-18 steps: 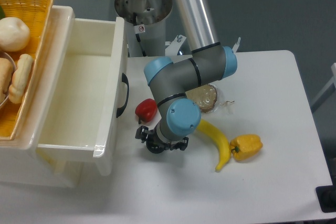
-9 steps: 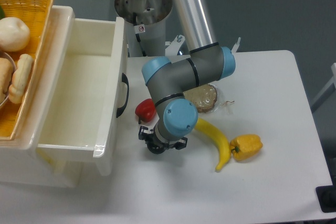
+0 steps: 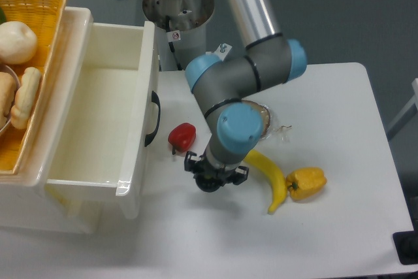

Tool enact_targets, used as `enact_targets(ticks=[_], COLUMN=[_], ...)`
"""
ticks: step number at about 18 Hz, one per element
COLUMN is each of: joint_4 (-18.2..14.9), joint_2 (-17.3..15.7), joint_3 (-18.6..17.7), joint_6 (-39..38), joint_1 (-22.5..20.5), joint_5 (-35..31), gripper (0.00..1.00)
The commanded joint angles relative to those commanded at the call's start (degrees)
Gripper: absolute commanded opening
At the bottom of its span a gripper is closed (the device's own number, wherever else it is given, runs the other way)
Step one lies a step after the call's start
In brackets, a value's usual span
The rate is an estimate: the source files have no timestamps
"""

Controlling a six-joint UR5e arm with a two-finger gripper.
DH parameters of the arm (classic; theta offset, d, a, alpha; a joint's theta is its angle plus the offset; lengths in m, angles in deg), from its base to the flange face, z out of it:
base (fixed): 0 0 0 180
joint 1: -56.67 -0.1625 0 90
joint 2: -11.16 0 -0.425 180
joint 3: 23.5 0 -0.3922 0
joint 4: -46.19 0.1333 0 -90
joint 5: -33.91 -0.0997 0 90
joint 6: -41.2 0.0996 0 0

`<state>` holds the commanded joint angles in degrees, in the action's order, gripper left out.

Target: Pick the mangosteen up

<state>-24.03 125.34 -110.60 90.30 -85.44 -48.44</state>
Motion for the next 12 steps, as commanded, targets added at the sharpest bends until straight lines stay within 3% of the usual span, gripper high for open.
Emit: enact_targets(ticks=[4, 12], joint_4=[-0.09, -1.41], joint_2=[-2.82, -5.55], joint_3=[-0.70, -1.76], joint_6=[10.65, 16.20], joint_1=[-3.08, -6.16], joint_5=[-0.26, -0.35], gripper=[0.44, 0.44])
